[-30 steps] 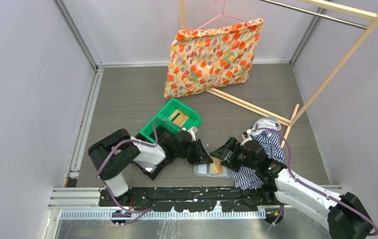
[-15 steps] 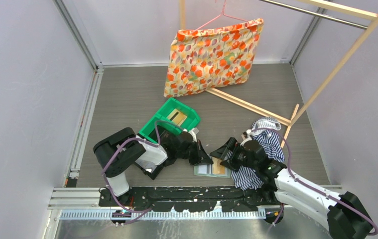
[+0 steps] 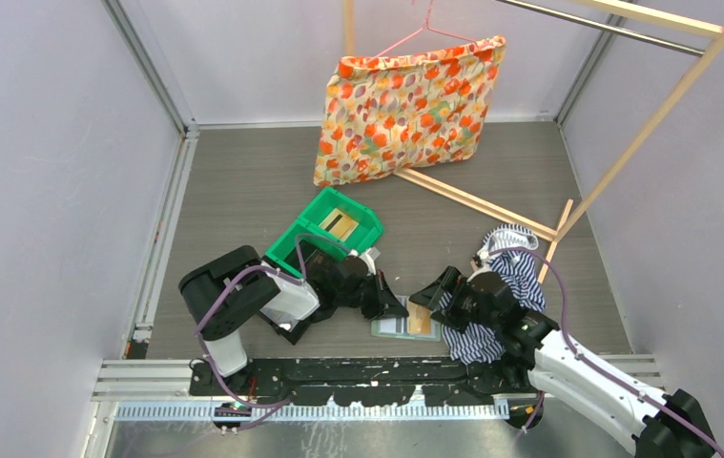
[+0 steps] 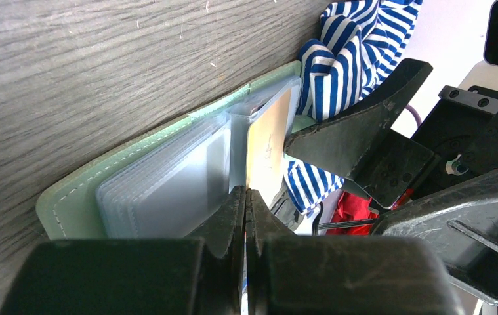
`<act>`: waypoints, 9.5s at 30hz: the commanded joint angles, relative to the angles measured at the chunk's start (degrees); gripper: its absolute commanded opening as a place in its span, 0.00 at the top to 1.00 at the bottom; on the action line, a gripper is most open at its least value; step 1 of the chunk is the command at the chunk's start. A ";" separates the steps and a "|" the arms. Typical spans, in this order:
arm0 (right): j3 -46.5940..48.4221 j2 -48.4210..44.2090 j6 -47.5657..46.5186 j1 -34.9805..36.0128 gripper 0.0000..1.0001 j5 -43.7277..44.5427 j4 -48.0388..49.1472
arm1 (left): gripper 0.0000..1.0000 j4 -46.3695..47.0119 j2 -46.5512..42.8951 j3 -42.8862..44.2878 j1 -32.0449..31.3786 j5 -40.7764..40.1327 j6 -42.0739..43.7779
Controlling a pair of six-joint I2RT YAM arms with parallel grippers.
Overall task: Take the credit cards out of the card holder
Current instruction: Remove the credit card from the card holder, then place the credit card in the storage box.
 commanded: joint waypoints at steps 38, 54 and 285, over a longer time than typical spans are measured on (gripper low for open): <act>-1.41 5.78 -1.23 0.30 0.07 -1.04 2.36 | 0.99 1.04 -6.51 -7.20 1.26 -2.69 -1.46; -4.19 6.82 2.32 0.31 0.40 -3.33 7.99 | 0.99 1.91 -5.35 -6.91 2.02 -1.15 -0.40; 4.30 8.28 -2.86 0.16 0.72 11.86 -13.10 | 0.99 -81.18 -13.27 54.33 25.64 -23.86 61.68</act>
